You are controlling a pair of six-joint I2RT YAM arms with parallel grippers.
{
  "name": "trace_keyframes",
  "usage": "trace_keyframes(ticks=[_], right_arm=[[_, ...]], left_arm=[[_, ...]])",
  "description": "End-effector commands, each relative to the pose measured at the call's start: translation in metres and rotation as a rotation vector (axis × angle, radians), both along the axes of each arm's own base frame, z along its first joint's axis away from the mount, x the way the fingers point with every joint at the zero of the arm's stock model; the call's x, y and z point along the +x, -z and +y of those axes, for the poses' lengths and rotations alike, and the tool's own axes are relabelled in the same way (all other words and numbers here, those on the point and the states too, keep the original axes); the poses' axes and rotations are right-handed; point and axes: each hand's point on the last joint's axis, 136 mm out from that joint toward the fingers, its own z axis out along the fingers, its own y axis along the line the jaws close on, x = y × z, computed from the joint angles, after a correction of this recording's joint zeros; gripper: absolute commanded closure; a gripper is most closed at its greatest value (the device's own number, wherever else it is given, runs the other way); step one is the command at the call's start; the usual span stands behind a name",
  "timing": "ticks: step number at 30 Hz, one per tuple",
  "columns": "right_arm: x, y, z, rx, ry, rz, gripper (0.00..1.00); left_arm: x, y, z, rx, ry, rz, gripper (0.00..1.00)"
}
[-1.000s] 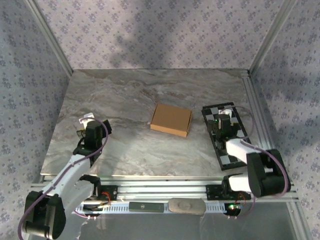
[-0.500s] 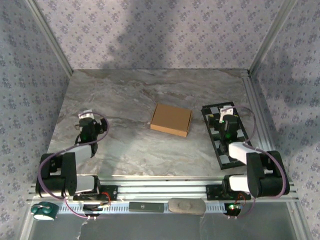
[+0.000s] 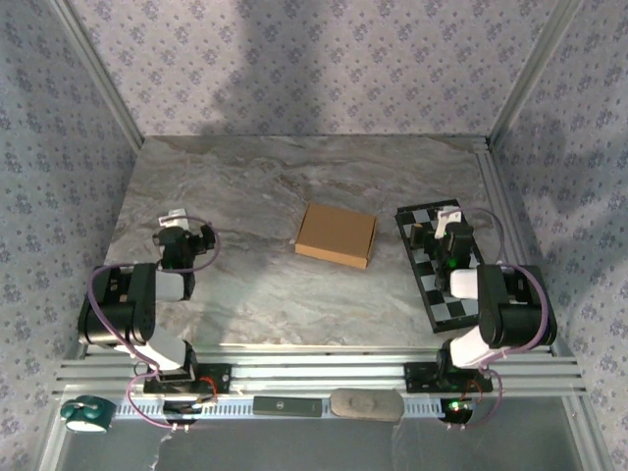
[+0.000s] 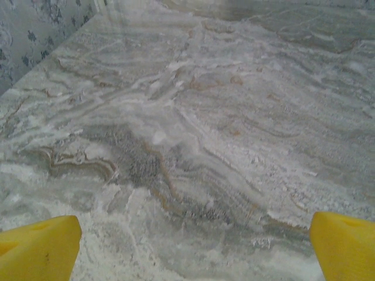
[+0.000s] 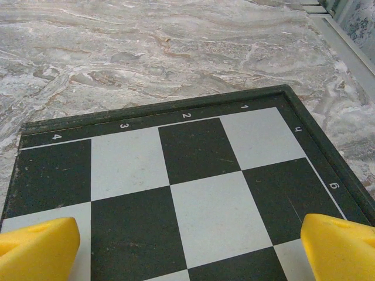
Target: Fold the paper box
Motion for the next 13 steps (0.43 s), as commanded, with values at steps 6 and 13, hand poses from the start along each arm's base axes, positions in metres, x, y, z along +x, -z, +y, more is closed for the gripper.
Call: trace_keyframes(ticks=[6, 13], right_arm=[[0.0072, -0.0087, 0.0018, 0.002, -0.01, -0.031, 0.01], [0.0072, -0.0104, 0.0003, 0.002, 0.0, -0.038, 0.01]], left_arm=[[0.0077, -0.012, -0.0044, 0.011, 0.024, -0.034, 0.0], [0.0077, -0.0116, -0.0046, 0.009, 0.024, -0.033, 0.0]])
